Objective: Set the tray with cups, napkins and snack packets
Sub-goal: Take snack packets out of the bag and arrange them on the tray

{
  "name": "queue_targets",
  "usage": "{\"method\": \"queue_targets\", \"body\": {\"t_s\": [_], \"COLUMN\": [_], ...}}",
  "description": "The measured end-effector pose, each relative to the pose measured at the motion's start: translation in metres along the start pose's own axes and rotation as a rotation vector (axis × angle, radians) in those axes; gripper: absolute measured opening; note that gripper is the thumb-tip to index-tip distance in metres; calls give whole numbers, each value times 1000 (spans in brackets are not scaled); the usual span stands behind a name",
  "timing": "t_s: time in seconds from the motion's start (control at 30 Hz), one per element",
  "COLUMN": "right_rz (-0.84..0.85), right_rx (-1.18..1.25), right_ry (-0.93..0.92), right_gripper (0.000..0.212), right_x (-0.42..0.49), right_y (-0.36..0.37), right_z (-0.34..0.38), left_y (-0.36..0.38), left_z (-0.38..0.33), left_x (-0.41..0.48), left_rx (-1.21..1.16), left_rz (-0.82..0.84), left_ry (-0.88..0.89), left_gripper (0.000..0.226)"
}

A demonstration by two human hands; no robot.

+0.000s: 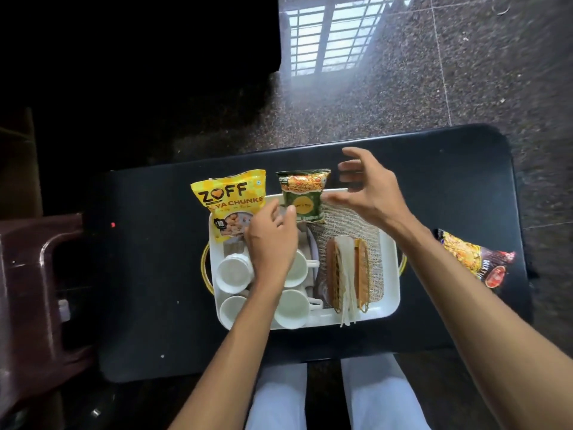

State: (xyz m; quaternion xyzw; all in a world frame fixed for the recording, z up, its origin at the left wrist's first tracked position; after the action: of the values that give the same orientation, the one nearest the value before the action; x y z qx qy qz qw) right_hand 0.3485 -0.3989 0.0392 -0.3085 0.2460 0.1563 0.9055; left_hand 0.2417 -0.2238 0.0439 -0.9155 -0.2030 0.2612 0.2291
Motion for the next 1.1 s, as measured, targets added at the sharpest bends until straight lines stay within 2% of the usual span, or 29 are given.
{"method": "queue_targets", "body": {"t_s": [0.1, 0.23, 0.37, 0.43, 0.5, 0.57, 0.67, 0.83, 0.97, 1.1], "right_rz": [-225, -501, -800, -863, -831, -712, -502, -423, -404, -419], "right_rx": [138, 251, 316, 299, 285, 377, 642, 599, 585, 554], "right_ry": [54, 216, 398, 537, 727, 860, 859, 735, 676, 548], "right_gripper": [61, 29, 34, 45, 61, 77, 83, 52, 33, 22], "right_x": [-30, -90, -153, -177, -193, -197, -187, -165, -153, -141], "right_y": [-60, -128, -166, -165, -153, -134, -107, -94, -104, -134], "right_z": [-30, -105, -179, -211, -239, -258, -266, -274, -283, -273], "left_y": [-19, 12, 102, 155, 206, 246, 284, 309, 314, 306], "left_z": [-10, -49, -102, -117, -120, -115, -104, -93, -94, -89], "left_x": [-16, -34, -56, -72, -90, -99, -96, -82, -75, -68], "left_rx": [-17, 9, 104, 132, 300, 463, 666, 925, 862, 723], "left_rz": [-33, 90, 355, 548, 747, 891, 1019, 1194, 1197, 1190], "left_ry": [63, 212, 459, 553, 669, 752, 792, 816, 787, 673], "left_gripper": [25, 21, 23, 27, 35, 42, 53, 70, 72, 61]}}
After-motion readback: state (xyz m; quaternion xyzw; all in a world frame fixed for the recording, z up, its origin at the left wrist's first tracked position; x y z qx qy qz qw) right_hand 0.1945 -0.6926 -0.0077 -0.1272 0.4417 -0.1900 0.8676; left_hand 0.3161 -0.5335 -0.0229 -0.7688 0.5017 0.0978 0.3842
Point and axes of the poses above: each hand's wrist, its own x-axis towards the middle knuckle, its own y-axis out of the palm, z = x × y, the point moved 6 cm from there along x, towards the middle knuckle, and after that the axes turned 9 degrees about y, right-handed, at the moved point
